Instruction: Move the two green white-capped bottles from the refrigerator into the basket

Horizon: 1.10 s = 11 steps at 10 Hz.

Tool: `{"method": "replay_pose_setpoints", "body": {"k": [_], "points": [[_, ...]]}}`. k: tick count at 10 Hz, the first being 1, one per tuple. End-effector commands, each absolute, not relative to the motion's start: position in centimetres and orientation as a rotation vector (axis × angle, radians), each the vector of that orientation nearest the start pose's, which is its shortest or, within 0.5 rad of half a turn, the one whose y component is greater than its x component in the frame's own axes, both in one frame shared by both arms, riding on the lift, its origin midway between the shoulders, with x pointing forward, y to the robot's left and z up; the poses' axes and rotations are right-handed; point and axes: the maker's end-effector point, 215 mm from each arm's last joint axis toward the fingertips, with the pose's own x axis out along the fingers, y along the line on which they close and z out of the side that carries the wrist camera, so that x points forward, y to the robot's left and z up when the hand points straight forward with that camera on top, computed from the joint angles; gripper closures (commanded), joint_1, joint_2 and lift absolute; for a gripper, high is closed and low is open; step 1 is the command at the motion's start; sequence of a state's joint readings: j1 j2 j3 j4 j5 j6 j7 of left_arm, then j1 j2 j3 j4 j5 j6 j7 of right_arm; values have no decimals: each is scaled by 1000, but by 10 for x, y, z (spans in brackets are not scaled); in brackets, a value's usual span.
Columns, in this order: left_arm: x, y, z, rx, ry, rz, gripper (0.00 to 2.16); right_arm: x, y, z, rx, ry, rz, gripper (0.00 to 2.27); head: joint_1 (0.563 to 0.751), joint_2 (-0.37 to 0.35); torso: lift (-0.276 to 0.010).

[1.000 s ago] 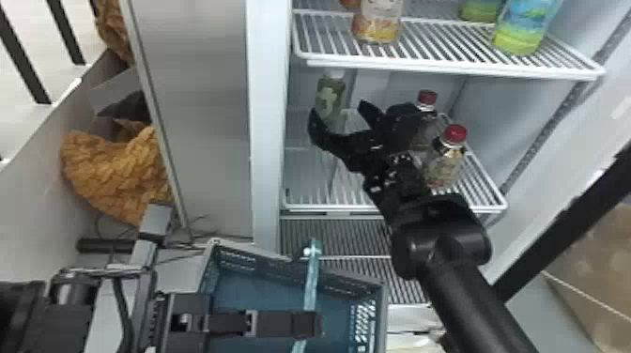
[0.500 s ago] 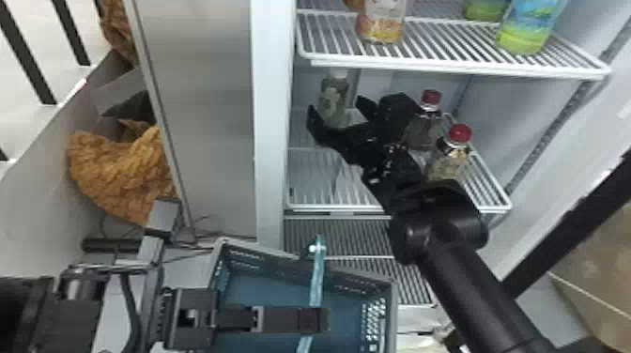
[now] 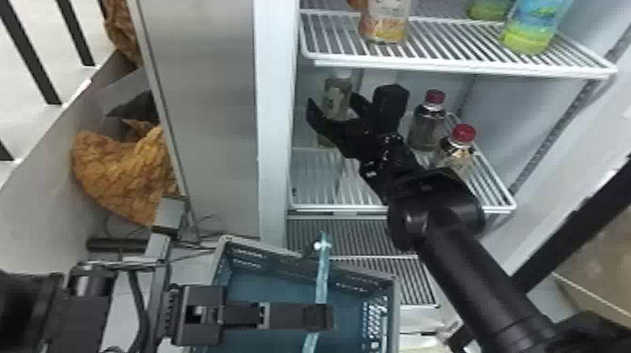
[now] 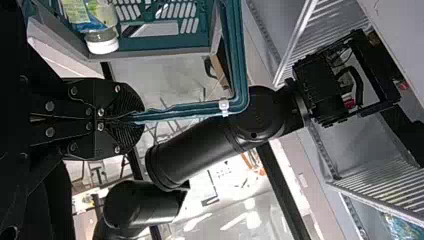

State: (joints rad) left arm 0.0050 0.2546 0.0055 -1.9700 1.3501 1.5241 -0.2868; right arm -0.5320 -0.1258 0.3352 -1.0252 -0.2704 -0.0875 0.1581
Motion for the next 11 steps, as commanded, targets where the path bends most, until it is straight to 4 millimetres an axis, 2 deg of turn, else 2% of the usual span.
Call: {"method": "replay_pose_setpoints", "body": {"k": [1, 5, 8, 11], "points": [[305, -2, -307, -777, 995, -1258, 1161, 718, -108, -289, 6, -14, 378, 871, 695, -122, -263], [303, -1, -309, -775, 1001, -1256, 1161, 714, -104, -281, 8, -45, 386, 888, 695, -113, -263], [300, 0, -311, -785, 1007, -1256, 1161, 703, -102, -283, 30, -56, 404, 888, 695, -112, -263], [298, 2, -313, -797, 1012, -1252, 1161, 671, -104, -284, 85, -76, 425, 886, 695, -109, -263]]}}
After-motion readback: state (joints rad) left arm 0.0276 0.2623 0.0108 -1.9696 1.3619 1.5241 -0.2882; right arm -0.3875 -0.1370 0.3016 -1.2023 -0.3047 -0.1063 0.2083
